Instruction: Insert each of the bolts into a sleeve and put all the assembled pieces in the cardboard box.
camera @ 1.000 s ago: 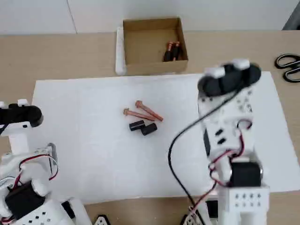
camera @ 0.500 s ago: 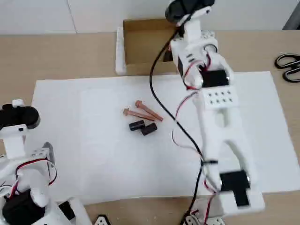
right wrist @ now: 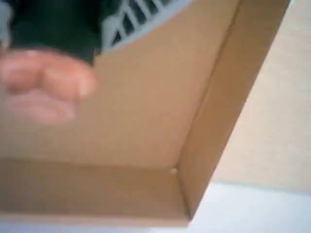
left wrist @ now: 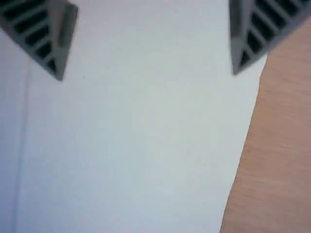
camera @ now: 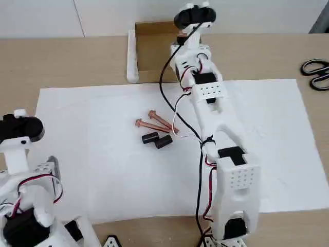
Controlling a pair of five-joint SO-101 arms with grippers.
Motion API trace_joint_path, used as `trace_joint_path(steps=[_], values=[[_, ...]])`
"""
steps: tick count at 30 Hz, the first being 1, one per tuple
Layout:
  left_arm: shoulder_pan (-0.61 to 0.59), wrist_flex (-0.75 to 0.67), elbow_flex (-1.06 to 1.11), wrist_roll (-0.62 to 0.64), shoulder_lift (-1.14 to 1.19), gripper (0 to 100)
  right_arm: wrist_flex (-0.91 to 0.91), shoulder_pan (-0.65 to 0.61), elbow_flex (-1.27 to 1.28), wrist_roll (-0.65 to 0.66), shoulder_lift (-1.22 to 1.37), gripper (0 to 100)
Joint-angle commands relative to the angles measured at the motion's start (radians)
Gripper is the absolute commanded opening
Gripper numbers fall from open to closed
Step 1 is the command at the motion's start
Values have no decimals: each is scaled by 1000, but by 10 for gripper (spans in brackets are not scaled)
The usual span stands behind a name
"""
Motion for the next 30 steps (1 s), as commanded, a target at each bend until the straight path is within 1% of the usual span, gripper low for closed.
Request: trace_joint_path(steps=[1,8,10,15,17,22,28,30], values=[[-3,3,-30,-5,-3,211,-31,-1,-86,-14,8,7],[-3,2,-30,-5,-3,211,-117,1,-86,-9,94,11],[-3,2,-30,-5,-3,211,-120,-1,-86,-9,108,45],[-3,2,-30,-5,-3,211,-114,-13,-86,-8,114,178],[-3,2,-28,-5,-3,211,-114,-16,-86,-8,111,203],[0,-18,42,-5,-3,211,-113,-15,-98,-8,108,206],[0,-20,44,-5,-5,211,-110,1,-126,-6,84,206],[0,-20,44,-5,-5,211,-62,2,-126,-6,27,206]])
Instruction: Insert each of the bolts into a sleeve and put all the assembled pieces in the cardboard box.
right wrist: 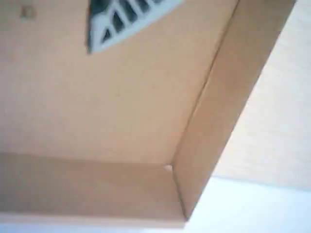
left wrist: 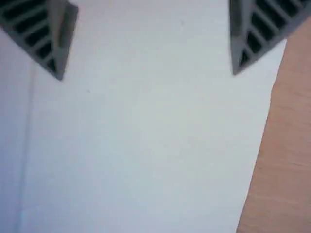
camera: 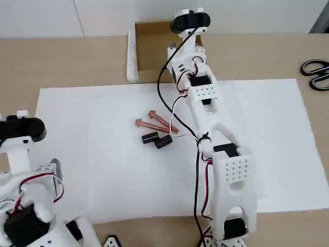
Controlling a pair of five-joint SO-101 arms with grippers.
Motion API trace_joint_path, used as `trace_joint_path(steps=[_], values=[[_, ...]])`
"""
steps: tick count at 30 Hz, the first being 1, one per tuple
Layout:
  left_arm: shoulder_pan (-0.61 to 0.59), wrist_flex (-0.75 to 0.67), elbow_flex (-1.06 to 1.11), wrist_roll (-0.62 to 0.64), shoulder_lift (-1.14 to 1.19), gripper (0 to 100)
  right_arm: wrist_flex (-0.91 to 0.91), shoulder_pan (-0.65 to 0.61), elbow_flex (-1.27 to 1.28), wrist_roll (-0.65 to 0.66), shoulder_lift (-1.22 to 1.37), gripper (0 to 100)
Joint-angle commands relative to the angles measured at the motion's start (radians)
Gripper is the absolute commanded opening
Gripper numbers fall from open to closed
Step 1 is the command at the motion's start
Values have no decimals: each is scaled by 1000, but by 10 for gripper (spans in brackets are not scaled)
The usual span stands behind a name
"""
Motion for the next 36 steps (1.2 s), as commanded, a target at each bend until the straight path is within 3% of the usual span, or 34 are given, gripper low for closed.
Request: trace_joint_path(steps=[1,12,28,36], values=[[0,-20,-2,-5,-9,211,65,15,-57,-6,-134,206],[-3,-14,-67,-5,-9,211,518,25,-57,-6,-455,205],[2,-12,-65,-5,-9,211,1224,18,-55,-6,-667,205],[2,-14,-65,-5,-9,211,1374,12,-31,-6,-661,206]])
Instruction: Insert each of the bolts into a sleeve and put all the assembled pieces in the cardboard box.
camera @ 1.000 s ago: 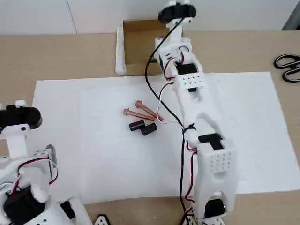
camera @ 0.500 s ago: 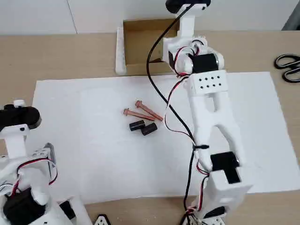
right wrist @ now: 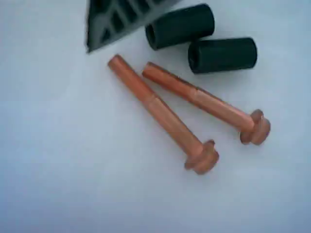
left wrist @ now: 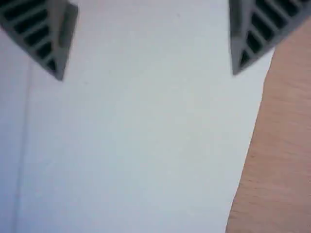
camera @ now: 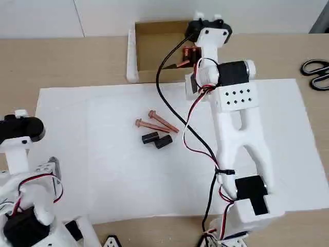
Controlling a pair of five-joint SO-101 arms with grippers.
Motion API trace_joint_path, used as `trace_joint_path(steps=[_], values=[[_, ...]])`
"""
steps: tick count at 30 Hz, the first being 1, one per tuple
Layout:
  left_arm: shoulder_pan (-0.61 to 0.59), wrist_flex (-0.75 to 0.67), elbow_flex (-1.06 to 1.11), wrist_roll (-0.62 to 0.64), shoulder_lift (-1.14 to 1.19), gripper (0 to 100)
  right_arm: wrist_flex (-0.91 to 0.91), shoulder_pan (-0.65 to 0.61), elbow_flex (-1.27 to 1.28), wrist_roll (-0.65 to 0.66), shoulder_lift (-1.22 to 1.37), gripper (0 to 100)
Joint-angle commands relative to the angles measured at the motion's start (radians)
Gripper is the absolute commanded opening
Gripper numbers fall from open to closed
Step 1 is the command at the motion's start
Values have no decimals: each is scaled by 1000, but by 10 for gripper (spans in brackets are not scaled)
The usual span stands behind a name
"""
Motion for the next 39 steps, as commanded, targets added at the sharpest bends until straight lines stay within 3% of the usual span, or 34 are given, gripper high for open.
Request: trace_joint_path(steps=[1,8,13,19,26,33,39], values=[[2,-14,-36,-5,-5,211,7,-5,-11,-6,-41,206],[2,-12,-35,-5,-5,211,-130,-30,107,-3,117,208],[-2,-11,-33,-5,-5,211,-111,-131,109,201,154,209],[-3,-5,-33,-5,-5,211,-119,-222,109,339,159,209],[-3,-5,-35,-5,-5,211,-168,-225,114,439,219,208],[-2,0,-81,14,-5,211,-151,-234,110,420,231,206],[0,0,-82,91,-3,211,-56,-254,109,163,209,205]])
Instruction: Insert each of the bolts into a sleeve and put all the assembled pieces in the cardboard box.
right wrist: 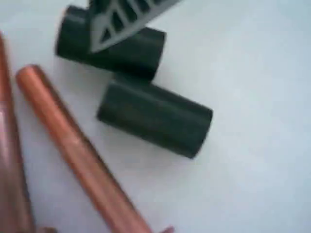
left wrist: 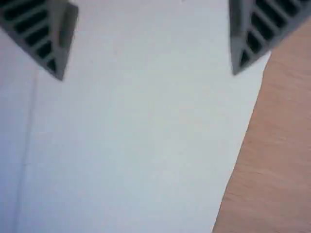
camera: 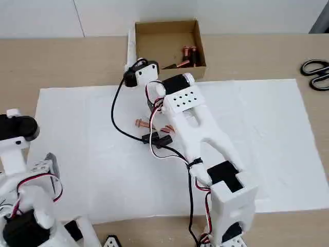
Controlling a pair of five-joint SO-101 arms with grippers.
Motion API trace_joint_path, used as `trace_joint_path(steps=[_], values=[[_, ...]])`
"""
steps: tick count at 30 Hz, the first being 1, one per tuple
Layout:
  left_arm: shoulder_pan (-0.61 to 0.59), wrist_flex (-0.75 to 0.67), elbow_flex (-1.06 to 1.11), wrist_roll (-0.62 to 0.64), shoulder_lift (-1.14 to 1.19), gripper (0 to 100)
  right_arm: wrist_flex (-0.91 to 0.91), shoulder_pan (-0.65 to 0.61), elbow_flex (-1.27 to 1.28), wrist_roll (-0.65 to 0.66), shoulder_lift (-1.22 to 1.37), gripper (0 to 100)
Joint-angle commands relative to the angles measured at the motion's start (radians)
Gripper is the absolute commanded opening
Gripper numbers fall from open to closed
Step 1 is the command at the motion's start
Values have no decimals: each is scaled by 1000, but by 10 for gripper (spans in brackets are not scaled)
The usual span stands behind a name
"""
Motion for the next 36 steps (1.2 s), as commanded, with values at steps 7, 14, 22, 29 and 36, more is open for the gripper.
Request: trace_joint_path(steps=[7,14,22,29,36], values=[[2,0,-35,23,-3,211,159,-61,-9,-140,-48,207],[2,0,-38,23,-3,211,206,-39,-8,-138,-42,205],[2,0,-38,23,-3,211,232,10,-5,-140,-38,205],[2,0,-35,23,-3,211,173,36,-57,-287,-44,205],[2,0,-35,23,-3,211,176,74,-112,-873,-39,207]])
